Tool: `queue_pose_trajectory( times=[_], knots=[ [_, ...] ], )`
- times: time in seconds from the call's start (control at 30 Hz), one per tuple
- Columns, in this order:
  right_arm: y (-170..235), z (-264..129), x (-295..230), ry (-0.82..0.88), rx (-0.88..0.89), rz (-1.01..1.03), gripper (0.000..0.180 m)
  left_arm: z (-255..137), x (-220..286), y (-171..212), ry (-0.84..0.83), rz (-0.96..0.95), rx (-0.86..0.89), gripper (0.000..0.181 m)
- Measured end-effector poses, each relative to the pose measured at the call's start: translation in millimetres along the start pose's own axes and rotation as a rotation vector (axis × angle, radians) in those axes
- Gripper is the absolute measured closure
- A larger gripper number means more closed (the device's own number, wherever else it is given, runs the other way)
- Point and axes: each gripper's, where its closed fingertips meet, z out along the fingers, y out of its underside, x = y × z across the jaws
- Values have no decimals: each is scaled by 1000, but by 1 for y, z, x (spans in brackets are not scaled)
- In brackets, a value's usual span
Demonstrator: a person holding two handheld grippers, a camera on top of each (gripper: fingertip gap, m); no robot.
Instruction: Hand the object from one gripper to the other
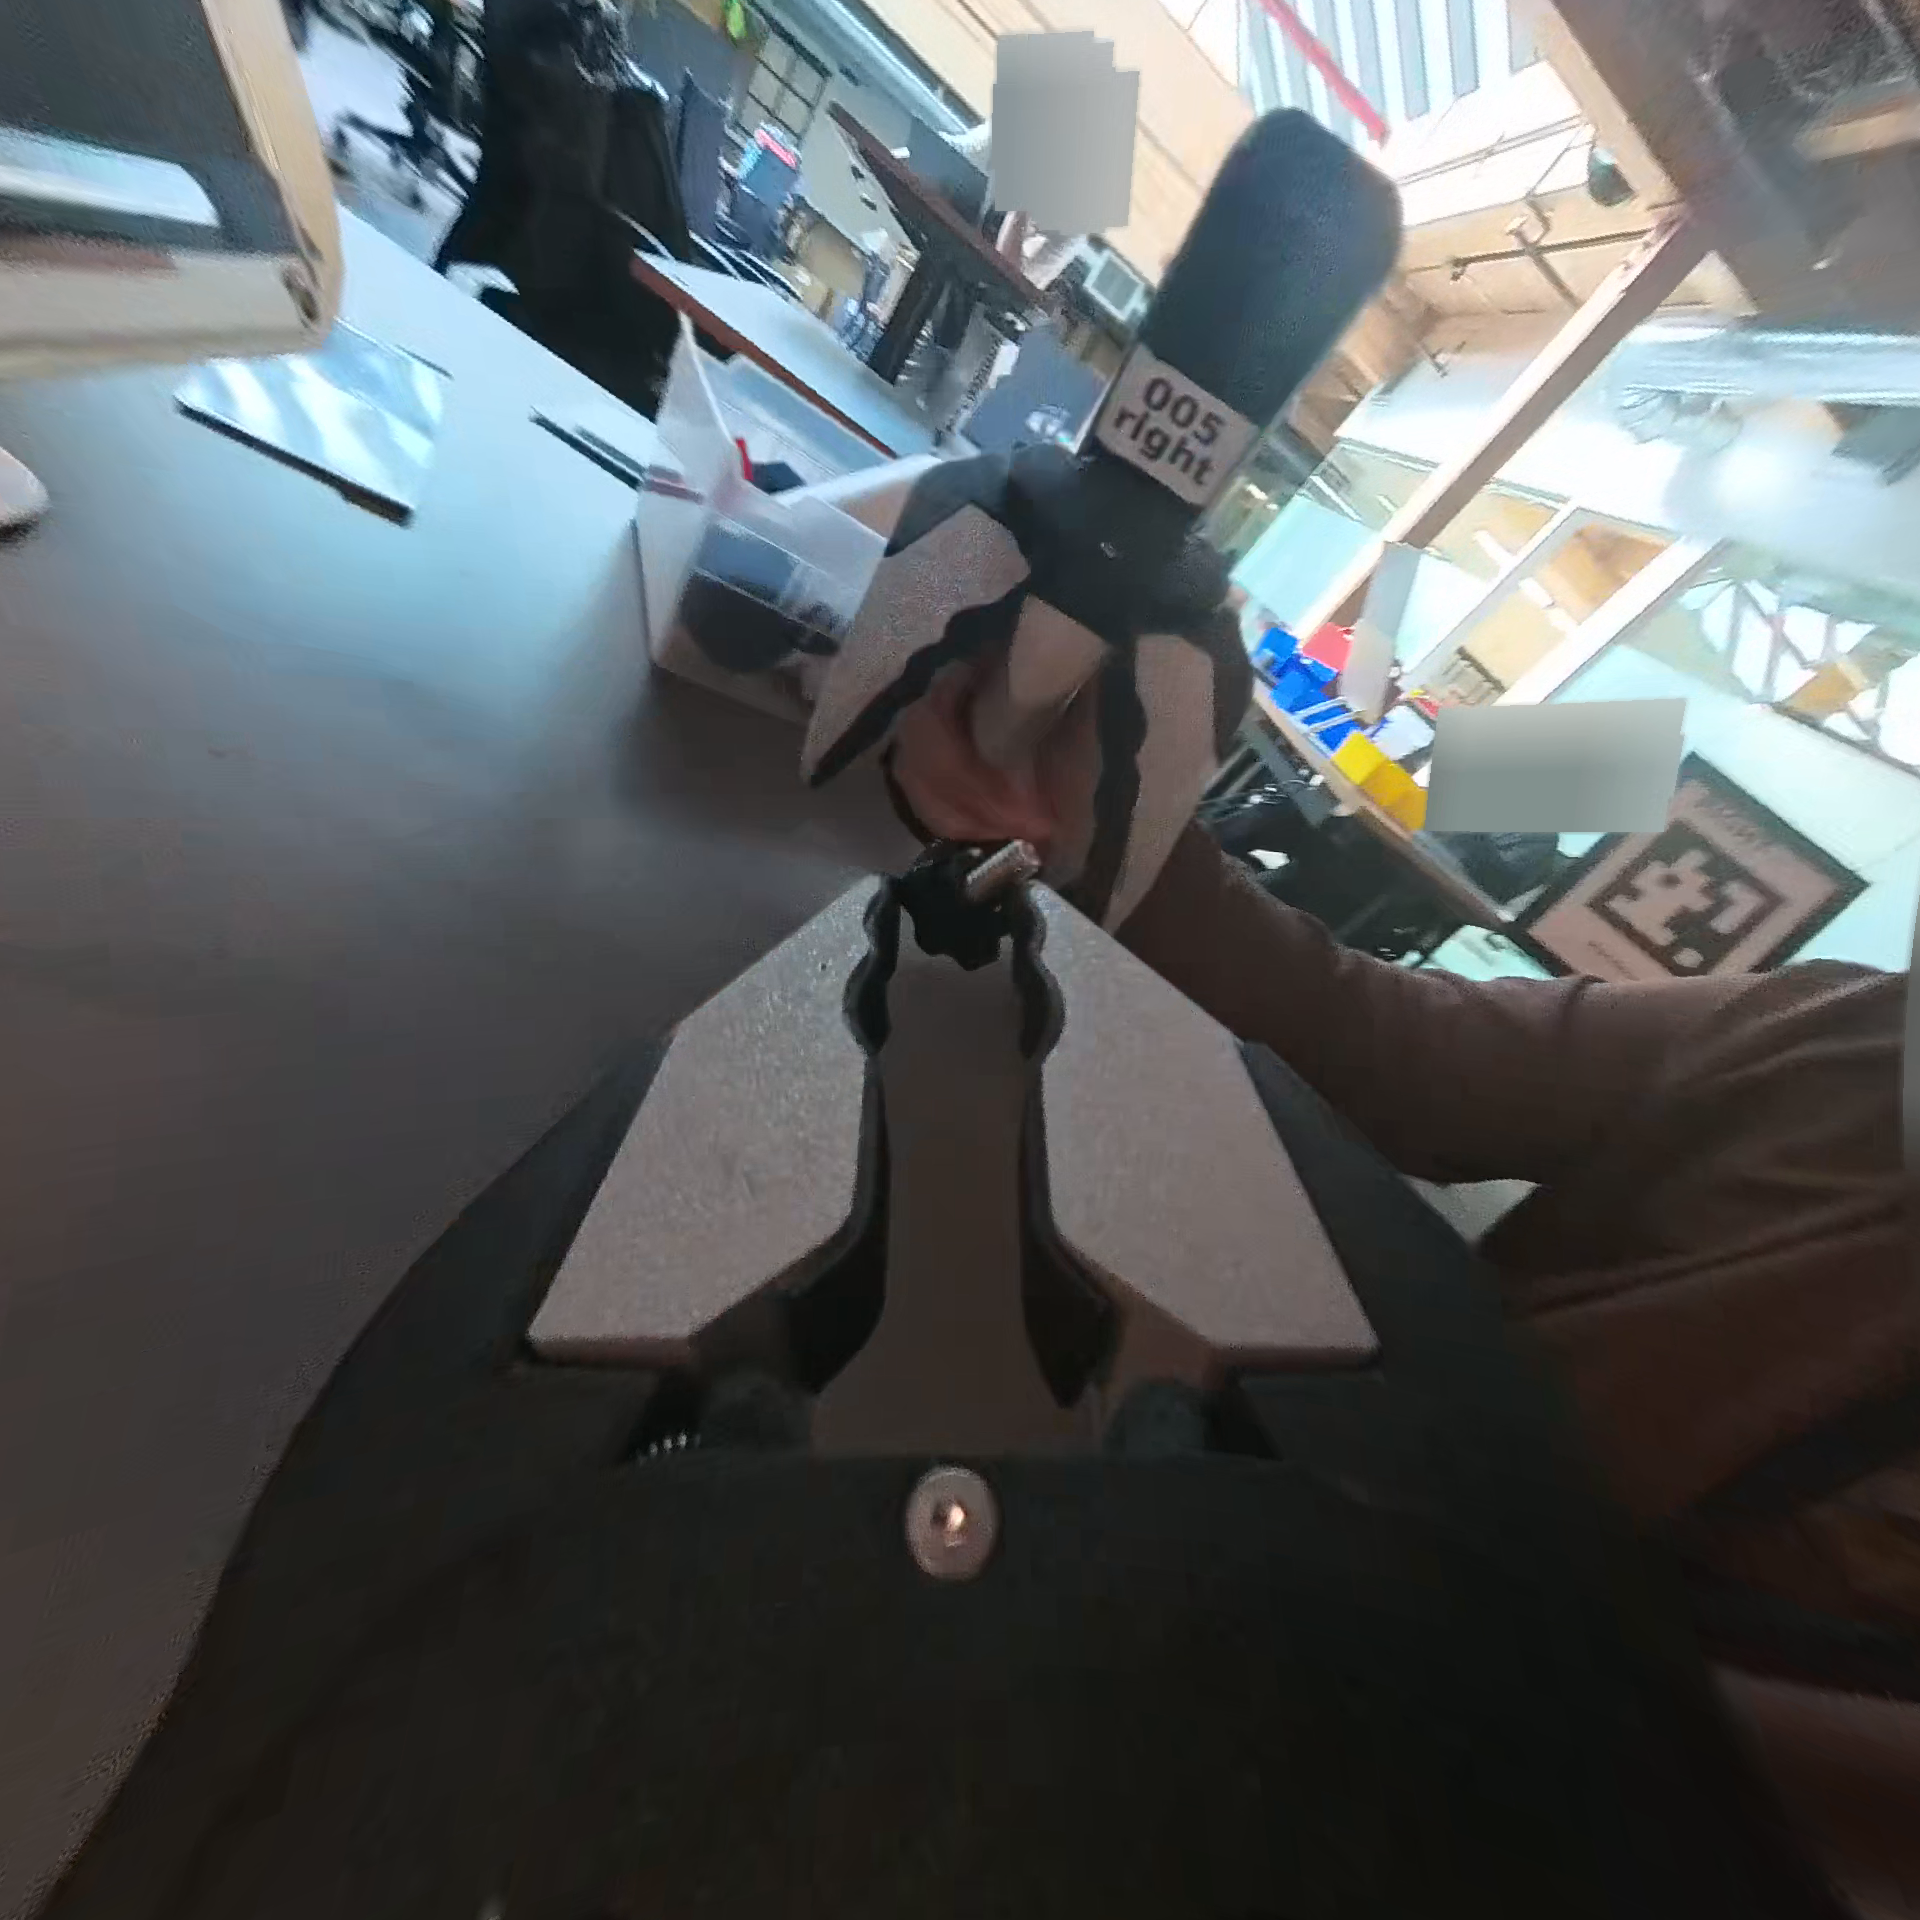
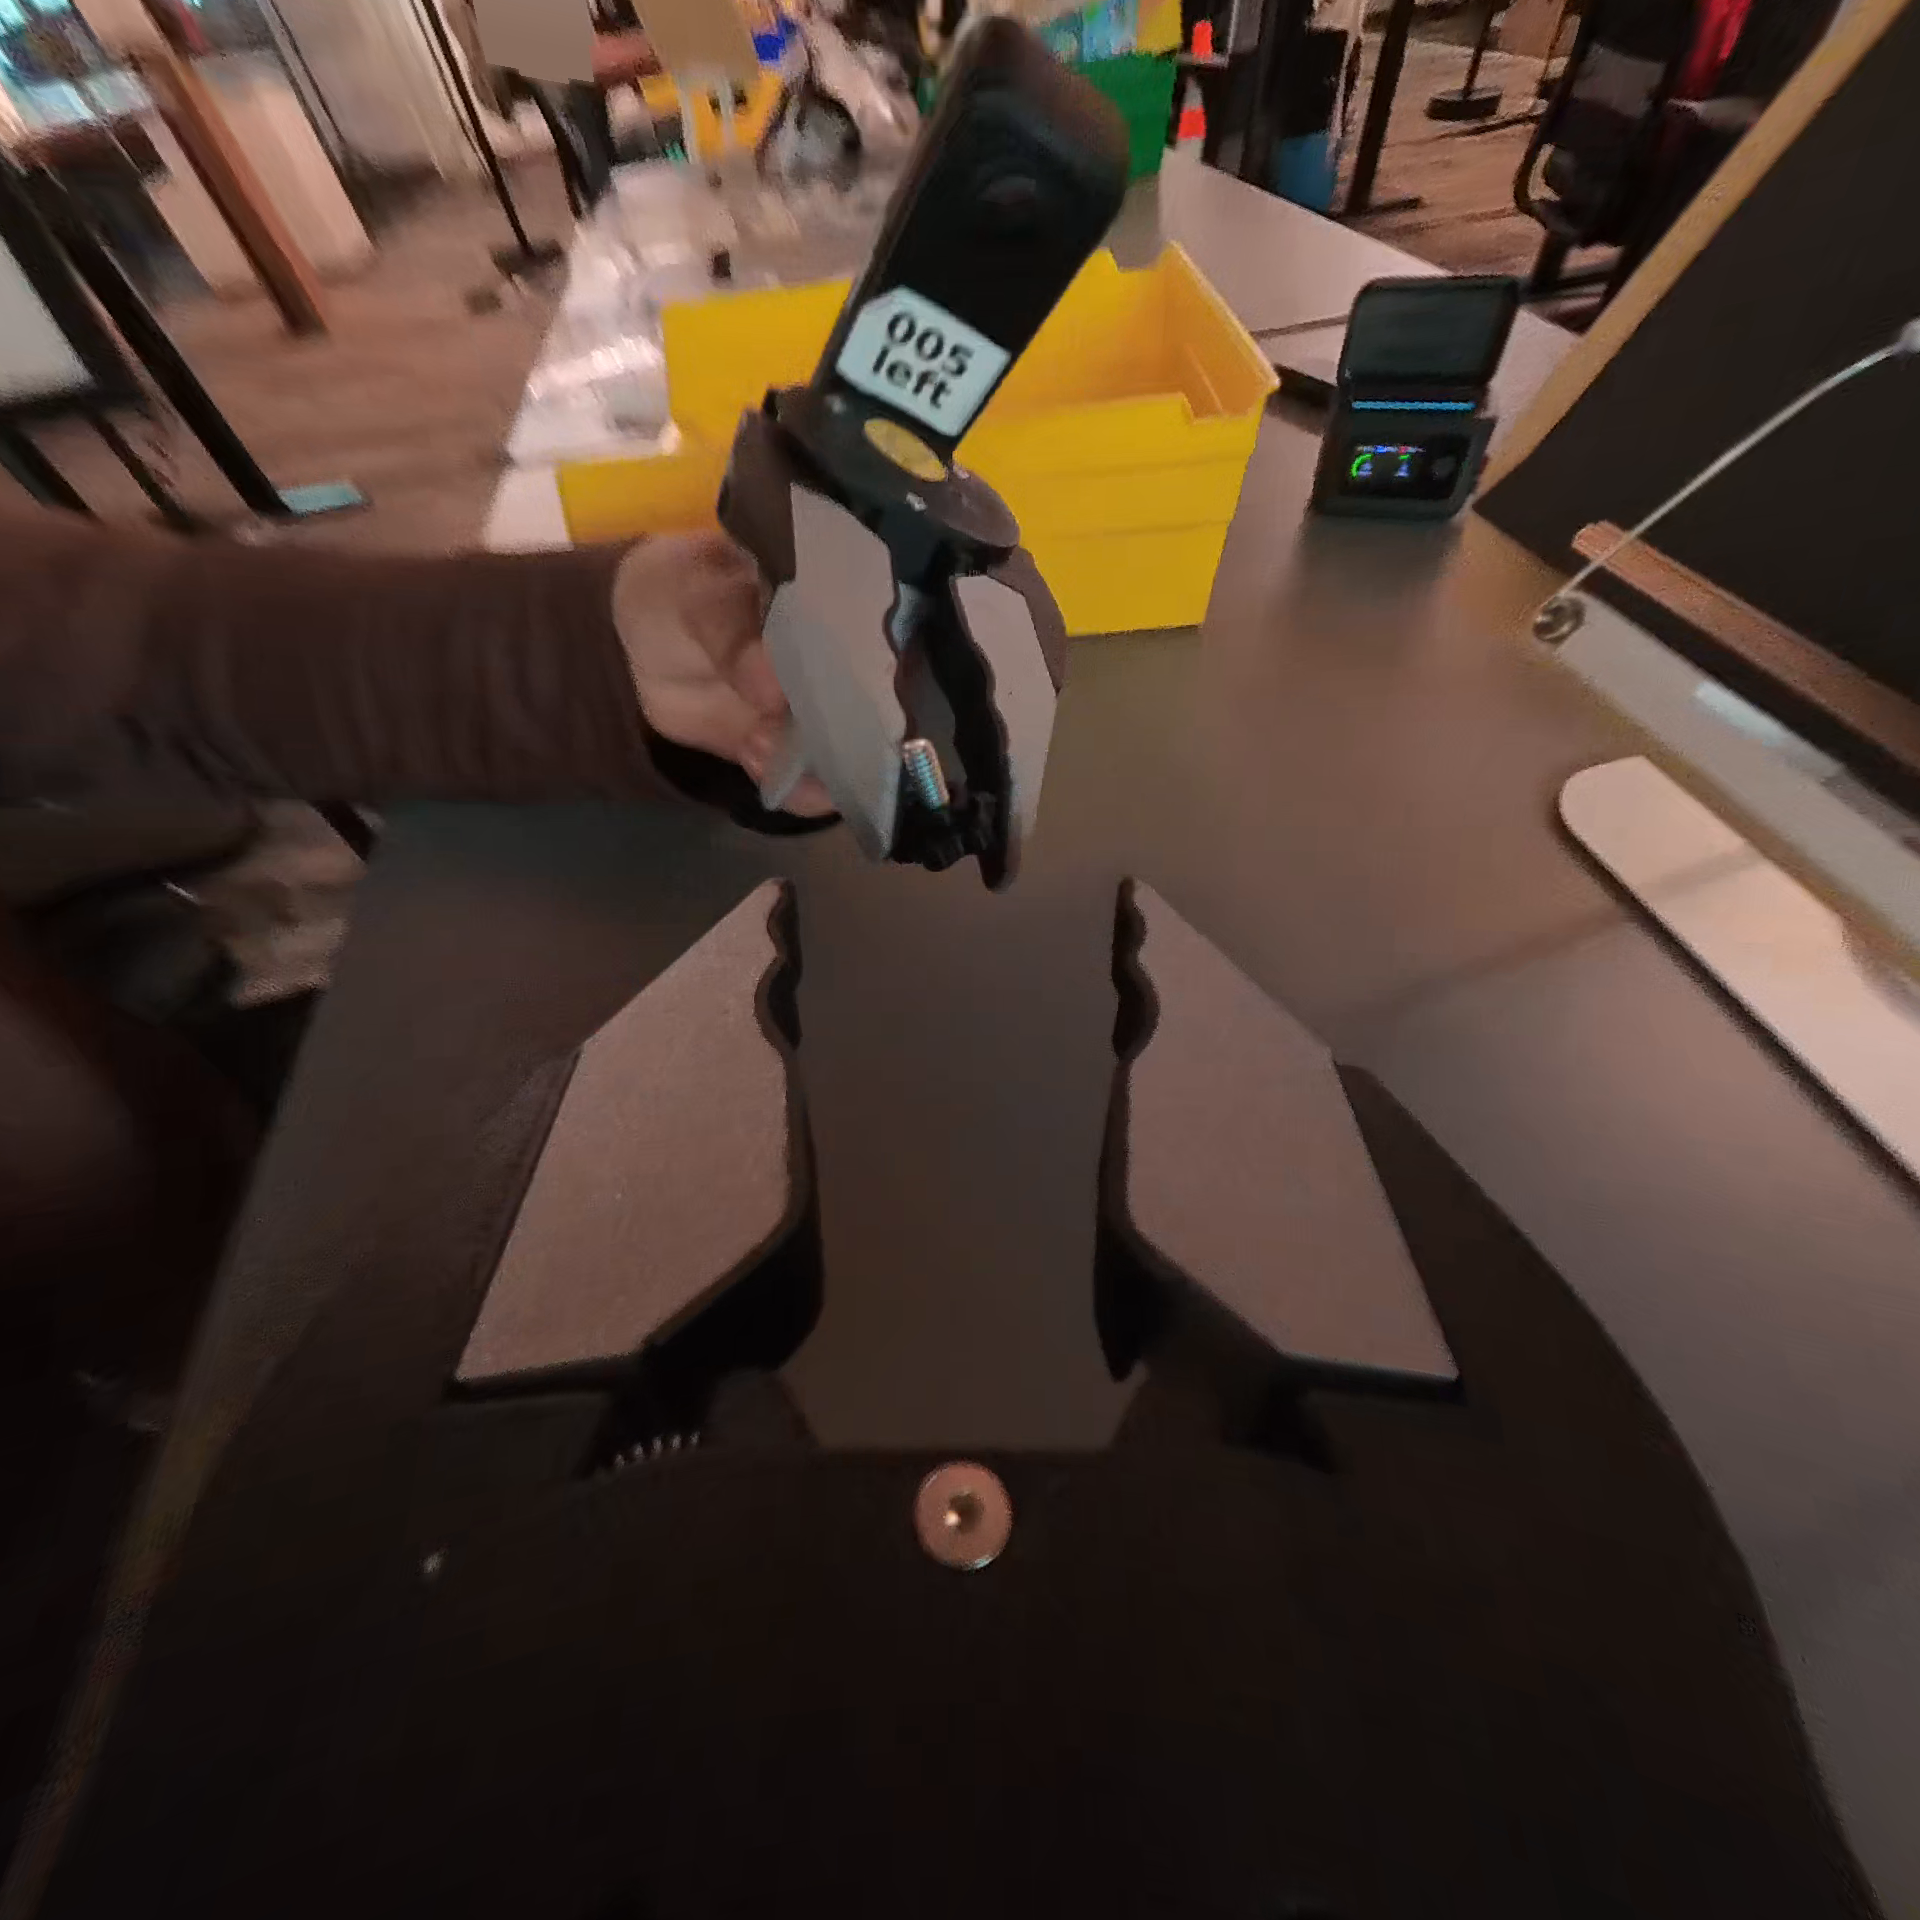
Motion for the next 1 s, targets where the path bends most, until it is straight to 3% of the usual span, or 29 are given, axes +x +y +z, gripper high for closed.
queue_pose_trajectory(
  times=[0.13, 0.3, 0.4, 1.0],
  knots=[
    [11, 13, -7, 68, -85, -182, 127, 5, 11, 6, 120, -119, -12, 163],
    [8, 20, -12, 115, -83, -276, 139, 6, 5, 9, 90, -127, -18, 163],
    [5, 19, -4, 185, -77, -309, 157, 5, 4, 7, 108, -166, -1, 162],
    [-1, 18, 0, 210, -31, -291, 159, 5, 3, 0, 106, -163, 51, 163]
  ],
)
